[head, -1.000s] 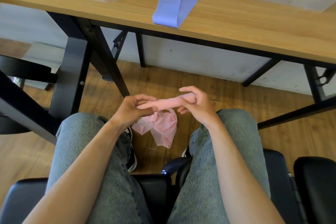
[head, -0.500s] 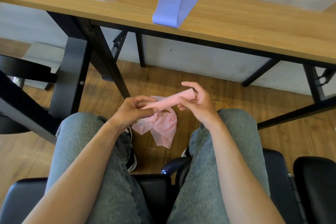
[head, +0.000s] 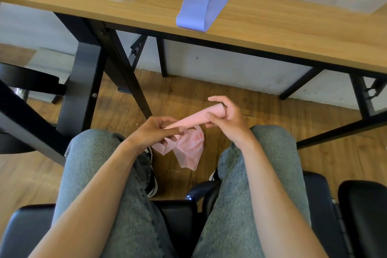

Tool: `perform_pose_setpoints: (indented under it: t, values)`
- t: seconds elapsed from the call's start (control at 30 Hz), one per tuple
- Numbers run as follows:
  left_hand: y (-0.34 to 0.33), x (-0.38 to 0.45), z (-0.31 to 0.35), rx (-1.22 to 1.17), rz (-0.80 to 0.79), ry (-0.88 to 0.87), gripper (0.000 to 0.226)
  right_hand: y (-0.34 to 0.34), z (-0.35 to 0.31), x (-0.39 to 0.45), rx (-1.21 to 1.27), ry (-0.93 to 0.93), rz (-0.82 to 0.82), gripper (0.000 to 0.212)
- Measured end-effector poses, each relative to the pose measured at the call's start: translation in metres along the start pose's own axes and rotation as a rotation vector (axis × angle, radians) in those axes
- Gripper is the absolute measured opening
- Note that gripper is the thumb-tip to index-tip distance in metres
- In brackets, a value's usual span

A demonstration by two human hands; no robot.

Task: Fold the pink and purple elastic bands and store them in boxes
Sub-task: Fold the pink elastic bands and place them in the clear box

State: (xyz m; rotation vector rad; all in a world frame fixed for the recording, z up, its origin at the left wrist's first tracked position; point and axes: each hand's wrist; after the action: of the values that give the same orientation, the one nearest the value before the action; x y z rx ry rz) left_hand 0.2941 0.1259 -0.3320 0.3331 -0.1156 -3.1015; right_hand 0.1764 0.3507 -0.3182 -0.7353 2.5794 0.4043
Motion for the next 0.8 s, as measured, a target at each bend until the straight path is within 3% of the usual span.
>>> perform_pose_setpoints:
  t: [0.1, 0.27, 0.43, 0.67, 0.8]
  values:
    - [-0.0023, 0.0012, 0.0020, -0.060, 0.068, 0.016, 0.019, 0.0017, 0.0020, 0.0025, 0.010, -0.008, -0.020, 0.048]
    - [0.0008, -0.0005, -0.0005, -0.003, 0.185, -0.154, 0.023, 0.0004, 0.0024, 0.0015, 0.009, -0.051, -0.014, 0.033]
    - [-0.0001, 0.0028, 0.0010, -0.223, 0.212, 0.019, 0.019, 0.0028, 0.0004, 0.0016, 0.012, 0.036, 0.008, 0.042]
    - [0.0047, 0.0021, -0.0028, -0.089, 0.216, -0.181, 0.028, 0.0007, 0.0013, 0.0021, 0.025, 0.001, 0.005, 0.035]
    - [0.0013, 0.0028, 0.0001, -0.225, 0.189, 0.013, 0.023, 0.0018, -0.0006, 0.0020, 0.014, 0.047, 0.056, 0.047]
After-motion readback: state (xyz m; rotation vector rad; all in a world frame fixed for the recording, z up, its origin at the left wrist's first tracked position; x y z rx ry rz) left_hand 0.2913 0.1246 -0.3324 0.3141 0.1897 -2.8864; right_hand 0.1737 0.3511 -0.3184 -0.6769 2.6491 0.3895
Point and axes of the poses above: each hand's wrist, its own x-axis towards the middle knuckle, its own y-axis out of the back of the hand, z = x × y, and after that the axes turned 15 degrees about -y, right-handed
